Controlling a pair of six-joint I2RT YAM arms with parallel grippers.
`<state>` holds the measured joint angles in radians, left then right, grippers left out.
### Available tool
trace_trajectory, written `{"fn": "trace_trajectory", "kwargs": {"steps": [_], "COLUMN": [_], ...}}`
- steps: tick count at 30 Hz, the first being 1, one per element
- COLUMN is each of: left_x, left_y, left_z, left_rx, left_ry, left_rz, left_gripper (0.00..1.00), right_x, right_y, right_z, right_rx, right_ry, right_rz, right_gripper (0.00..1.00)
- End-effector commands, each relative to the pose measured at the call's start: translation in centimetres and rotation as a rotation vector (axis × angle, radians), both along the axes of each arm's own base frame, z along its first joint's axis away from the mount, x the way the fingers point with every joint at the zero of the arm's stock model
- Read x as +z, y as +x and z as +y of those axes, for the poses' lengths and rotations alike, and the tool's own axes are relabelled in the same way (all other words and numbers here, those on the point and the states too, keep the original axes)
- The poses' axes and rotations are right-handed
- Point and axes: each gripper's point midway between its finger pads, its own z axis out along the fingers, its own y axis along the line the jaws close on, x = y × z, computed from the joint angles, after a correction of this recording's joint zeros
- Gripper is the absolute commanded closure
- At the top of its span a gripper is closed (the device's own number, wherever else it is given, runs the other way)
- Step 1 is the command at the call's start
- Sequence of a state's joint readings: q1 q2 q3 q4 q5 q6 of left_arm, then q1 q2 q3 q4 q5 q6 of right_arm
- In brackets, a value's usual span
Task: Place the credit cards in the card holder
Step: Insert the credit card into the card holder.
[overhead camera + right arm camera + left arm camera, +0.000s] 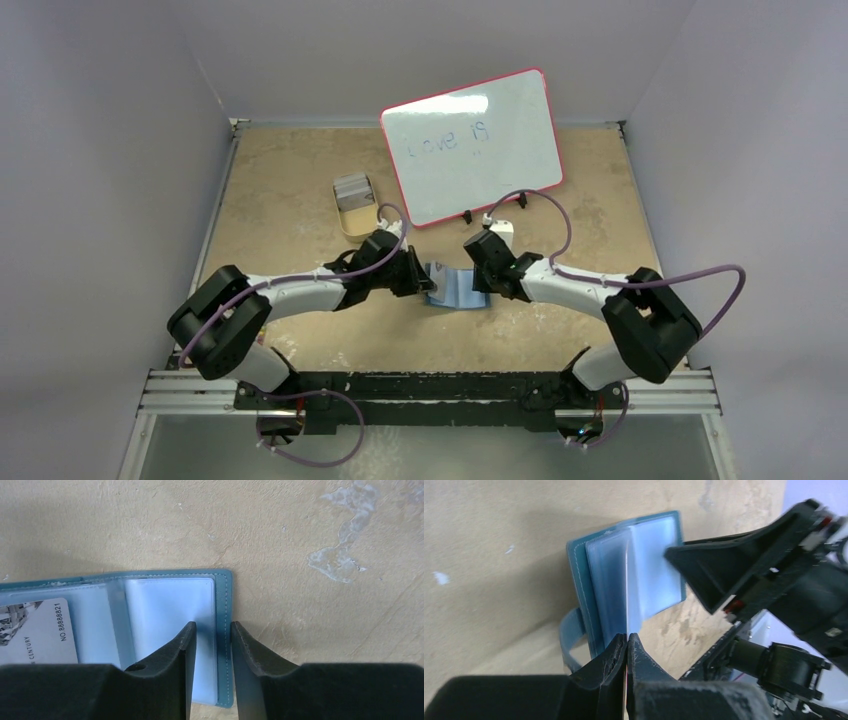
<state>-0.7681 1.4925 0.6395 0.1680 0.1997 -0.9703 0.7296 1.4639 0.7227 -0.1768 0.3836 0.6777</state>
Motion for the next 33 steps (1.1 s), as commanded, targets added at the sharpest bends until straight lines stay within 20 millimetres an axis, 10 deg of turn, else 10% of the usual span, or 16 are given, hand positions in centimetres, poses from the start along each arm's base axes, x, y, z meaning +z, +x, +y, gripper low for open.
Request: {"fn": "trace_trajectory", "kwargs": {"steps": [1,33], "left_x": [3.6,-1.0], "left_y": [1.0,1.3], "left_z": [-3.0,-3.0], "left_rx": [-0.033,0.067], "left_ry": [-0.178,-0.134], "left_rz": [-0.043,0.104], "left_gripper": [1.00,1.00], "right_x": [-0.4,-1.0], "right_y": [-0.2,-0.8], "right_z": [0.9,1.1], "right_rx": [0.001,-0.003], "right_ry": [0.063,0.106], "right_rz": [0.009,0.017], "right_gripper": [0.69,0.73]}}
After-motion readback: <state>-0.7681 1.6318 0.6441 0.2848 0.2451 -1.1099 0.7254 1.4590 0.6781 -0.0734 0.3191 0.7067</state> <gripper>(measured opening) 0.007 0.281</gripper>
